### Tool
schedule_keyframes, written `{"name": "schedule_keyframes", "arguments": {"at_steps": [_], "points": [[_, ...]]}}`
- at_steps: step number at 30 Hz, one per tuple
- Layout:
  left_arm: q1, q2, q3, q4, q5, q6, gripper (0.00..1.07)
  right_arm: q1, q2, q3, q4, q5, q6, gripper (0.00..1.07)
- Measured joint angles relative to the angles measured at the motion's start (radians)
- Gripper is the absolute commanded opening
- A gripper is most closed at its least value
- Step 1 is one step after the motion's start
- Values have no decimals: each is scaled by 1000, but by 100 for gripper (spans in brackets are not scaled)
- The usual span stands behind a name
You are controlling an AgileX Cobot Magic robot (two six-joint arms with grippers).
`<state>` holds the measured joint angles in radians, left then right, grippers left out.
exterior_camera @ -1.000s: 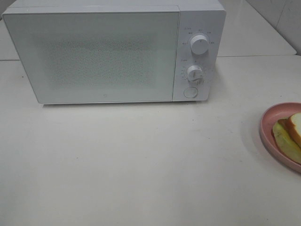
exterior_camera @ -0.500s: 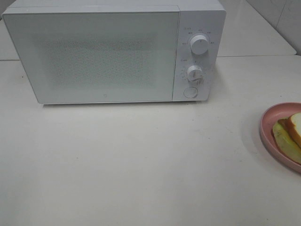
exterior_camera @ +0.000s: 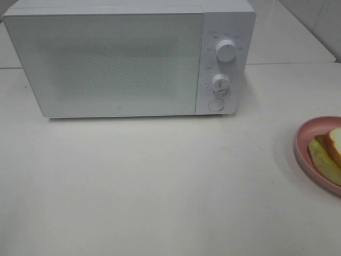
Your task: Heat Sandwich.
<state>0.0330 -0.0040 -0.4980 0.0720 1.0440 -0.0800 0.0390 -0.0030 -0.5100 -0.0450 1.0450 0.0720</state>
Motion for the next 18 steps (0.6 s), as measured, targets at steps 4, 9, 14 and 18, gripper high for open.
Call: {"name": "schedule_keyframes", "arguments": {"at_steps": [4,9,14,18], "points": [[0,0,0,0,0,0,97,0,0,0,0,0,0,75],[-1,0,0,0,0,0,97,0,0,0,0,0,0,75],[-1,0,0,0,0,0,97,0,0,0,0,0,0,75],[-1,0,0,0,0,0,97,0,0,0,0,0,0,75]]}}
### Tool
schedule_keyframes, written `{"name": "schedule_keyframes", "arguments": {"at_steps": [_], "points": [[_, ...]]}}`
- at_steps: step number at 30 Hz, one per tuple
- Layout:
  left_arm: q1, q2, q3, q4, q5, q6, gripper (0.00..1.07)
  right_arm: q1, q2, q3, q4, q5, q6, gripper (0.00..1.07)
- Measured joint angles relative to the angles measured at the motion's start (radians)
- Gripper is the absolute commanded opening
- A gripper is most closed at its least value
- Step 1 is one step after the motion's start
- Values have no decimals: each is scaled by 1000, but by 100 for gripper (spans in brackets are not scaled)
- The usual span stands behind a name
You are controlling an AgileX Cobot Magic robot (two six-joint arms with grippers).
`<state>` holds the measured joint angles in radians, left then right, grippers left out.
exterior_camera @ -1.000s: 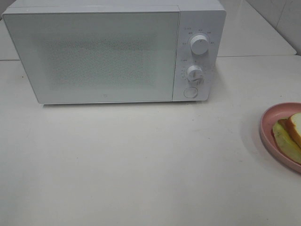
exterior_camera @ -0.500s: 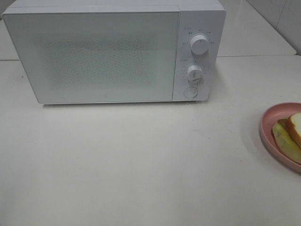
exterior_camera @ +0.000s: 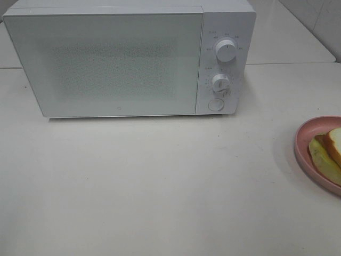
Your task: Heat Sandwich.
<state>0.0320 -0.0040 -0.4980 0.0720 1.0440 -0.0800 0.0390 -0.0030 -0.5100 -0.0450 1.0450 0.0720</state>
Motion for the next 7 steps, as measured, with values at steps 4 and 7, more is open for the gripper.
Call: {"name": "schedule_keyframes", "arguments": {"at_steps": [4,7], "points": [[0,0,0,0,0,0,97,0,0,0,0,0,0,75],[0,0,0,0,0,0,97,0,0,0,0,0,0,75]]}}
